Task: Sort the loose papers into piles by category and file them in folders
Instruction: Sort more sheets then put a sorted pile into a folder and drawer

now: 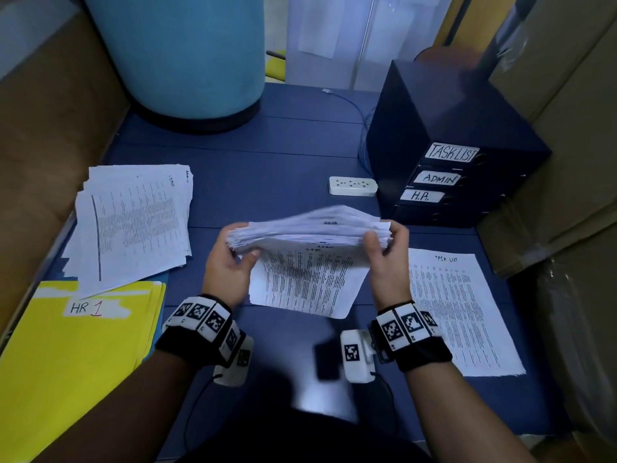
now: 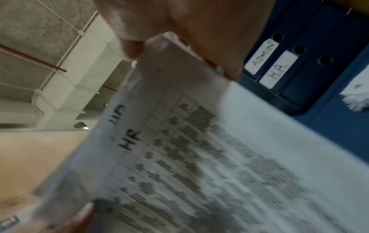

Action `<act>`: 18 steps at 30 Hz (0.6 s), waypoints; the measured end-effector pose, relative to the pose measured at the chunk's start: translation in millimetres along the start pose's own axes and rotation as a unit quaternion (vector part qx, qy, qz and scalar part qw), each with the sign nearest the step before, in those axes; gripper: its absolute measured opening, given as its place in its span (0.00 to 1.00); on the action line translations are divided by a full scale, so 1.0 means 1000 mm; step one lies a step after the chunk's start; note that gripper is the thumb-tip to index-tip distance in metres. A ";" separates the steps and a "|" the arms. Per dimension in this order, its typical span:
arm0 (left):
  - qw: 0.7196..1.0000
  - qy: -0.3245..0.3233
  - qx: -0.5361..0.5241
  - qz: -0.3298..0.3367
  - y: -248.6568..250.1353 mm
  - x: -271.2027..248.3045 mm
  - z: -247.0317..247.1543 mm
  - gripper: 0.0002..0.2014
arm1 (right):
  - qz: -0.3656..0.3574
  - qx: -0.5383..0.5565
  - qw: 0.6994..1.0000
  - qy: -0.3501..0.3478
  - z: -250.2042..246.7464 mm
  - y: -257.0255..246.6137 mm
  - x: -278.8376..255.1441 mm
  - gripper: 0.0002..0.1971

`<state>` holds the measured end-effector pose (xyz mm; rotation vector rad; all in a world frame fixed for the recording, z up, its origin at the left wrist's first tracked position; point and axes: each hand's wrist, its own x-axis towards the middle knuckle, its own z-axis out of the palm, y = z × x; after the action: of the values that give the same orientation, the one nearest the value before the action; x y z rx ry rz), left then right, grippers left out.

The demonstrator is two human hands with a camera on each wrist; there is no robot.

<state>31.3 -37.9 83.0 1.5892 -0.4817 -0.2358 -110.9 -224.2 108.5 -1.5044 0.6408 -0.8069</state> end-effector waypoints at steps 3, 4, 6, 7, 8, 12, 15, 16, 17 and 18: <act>1.000 0.010 0.014 -0.010 0.002 0.007 0.003 0.15 | 0.076 0.006 0.994 -0.078 -0.008 0.020 -0.005 0.52; 1.000 0.011 0.012 -0.007 0.003 0.010 0.003 0.14 | 0.096 0.002 0.992 -0.077 -0.008 0.025 -0.006 0.52; 1.000 0.010 0.004 -0.009 0.003 0.014 0.002 0.12 | 0.119 -0.022 0.992 -0.035 -0.008 0.032 -0.005 0.38; 1.000 0.010 0.000 -0.014 0.003 0.014 0.001 0.12 | 0.121 -0.042 0.992 -0.015 -0.006 0.033 -0.004 0.24; 1.000 0.007 0.005 -0.020 0.002 0.013 0.000 0.12 | 0.123 -0.056 0.991 -0.008 -0.005 0.035 -0.002 0.12; 0.998 -0.002 0.051 -0.043 -0.001 0.010 0.001 0.17 | 0.115 -0.058 0.992 -0.018 0.002 0.027 -0.002 0.09; 1.000 0.005 -0.017 -0.004 0.014 0.012 0.001 0.16 | 0.071 -0.024 0.997 -0.014 0.004 0.007 0.000 0.11; 0.999 0.008 -0.035 0.014 0.021 0.012 0.000 0.15 | 0.052 -0.004 0.998 -0.018 0.002 -0.002 0.002 0.12; 0.998 0.006 -0.055 0.034 0.026 0.011 -0.002 0.15 | 0.031 0.009 0.999 -0.025 -0.001 -0.010 0.003 0.14; 0.996 0.002 -0.075 0.051 0.027 0.010 -0.005 0.15 | 0.011 0.020 0.999 -0.037 -0.005 -0.016 0.003 0.16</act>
<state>38.2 -38.8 111.3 1.4142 -0.5290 -0.1862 -114.1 -227.8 124.4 -1.4822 0.5822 -0.7393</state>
